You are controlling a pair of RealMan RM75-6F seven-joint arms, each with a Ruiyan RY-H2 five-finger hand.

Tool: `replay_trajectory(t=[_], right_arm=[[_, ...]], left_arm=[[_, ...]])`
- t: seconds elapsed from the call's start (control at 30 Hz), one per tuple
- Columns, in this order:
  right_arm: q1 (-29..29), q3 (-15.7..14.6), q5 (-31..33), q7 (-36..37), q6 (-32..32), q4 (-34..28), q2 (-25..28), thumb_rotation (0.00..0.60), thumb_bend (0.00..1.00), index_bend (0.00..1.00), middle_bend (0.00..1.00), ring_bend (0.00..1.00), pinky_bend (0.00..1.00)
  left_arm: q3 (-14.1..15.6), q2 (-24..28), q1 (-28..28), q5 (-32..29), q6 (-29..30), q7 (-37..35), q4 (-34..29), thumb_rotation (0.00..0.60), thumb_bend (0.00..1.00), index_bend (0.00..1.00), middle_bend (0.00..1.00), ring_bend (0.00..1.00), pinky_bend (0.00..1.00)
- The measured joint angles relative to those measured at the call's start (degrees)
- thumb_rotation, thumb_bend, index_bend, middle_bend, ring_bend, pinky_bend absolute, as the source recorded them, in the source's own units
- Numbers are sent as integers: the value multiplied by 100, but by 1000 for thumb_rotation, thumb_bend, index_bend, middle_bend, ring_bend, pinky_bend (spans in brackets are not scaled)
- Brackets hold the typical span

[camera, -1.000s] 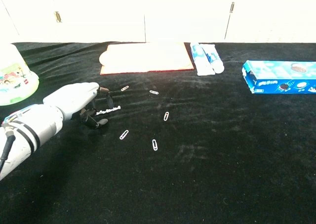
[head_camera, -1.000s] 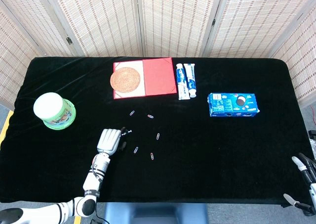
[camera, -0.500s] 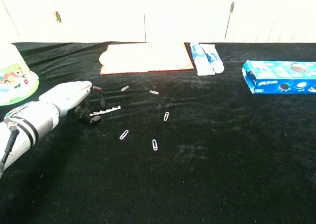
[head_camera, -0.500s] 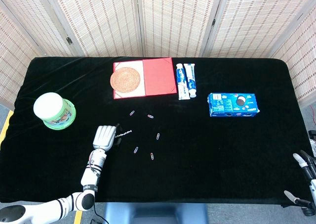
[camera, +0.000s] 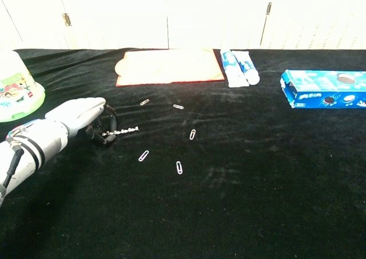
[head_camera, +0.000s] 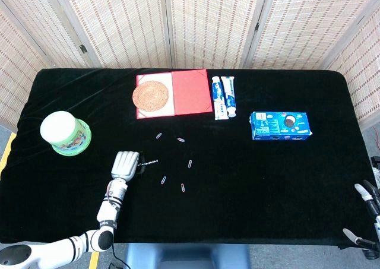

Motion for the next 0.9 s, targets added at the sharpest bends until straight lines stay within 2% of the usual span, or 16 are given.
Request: replay_trajectory(t=[0.23, 0.4, 0.6, 0.9], right_arm=[[-37, -2, -58, 51, 86, 50, -11, 600, 104, 0, 0, 0, 0], [-38, -13, -97, 30, 94, 54, -21, 600, 104, 0, 0, 0, 0], [-39, -22, -114, -25, 82, 33, -37, 600, 104, 0, 0, 0, 0], [-5, -30, -129, -8, 19, 18, -19, 600, 104, 0, 0, 0, 0]], left_arm=[[72, 23, 2, -1, 138, 46, -110, 600, 544, 810, 1000, 1000, 1000], [161, 197, 48, 117, 213, 17, -470, 600, 549, 888, 1000, 1000, 1000], [290, 413, 135, 517, 471, -169, -913, 600, 551, 937, 1000, 1000, 1000], [592, 562, 308, 947, 862, -191, -1539, 600, 551, 940, 1000, 1000, 1000]])
